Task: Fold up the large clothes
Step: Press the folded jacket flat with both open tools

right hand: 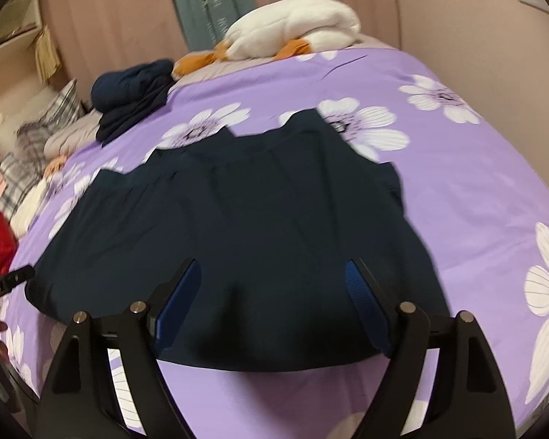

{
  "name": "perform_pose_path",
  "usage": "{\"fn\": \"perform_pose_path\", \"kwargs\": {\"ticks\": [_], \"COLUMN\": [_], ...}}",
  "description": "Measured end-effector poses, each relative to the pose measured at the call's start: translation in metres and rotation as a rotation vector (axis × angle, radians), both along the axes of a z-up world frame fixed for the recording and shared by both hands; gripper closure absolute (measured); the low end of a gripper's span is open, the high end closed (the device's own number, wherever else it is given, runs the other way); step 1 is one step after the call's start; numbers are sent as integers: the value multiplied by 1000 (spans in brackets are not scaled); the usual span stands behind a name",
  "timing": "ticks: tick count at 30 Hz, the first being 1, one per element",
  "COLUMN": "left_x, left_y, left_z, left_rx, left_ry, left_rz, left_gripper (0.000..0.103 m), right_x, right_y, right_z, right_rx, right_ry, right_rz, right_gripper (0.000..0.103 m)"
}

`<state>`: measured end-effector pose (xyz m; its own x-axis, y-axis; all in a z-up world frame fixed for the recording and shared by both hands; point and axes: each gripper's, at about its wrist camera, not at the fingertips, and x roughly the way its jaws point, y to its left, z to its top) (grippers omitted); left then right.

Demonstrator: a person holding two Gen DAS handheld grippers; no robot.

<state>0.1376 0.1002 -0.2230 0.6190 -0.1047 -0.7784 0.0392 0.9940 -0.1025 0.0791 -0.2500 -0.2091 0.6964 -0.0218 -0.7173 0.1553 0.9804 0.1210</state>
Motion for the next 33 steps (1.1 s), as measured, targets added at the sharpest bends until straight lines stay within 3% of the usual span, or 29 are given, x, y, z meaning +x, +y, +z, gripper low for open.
{"fn": "perform_pose_path", "kwargs": {"ticks": [15,33], "left_x": [13,9], "left_y": [-19,-14], "left_z": [-31,-37], "left_rx": [40,47], "left_ry": [56,79], "left_rz": [-44,-46], "left_gripper": [2,1], "right_x": [14,2], "right_y": [5,-20], "right_z": [-36,-38], "right_rx": [-57,-48], "right_ry": [99,117], "right_rz": [15,-34], "right_gripper": [19,17]}}
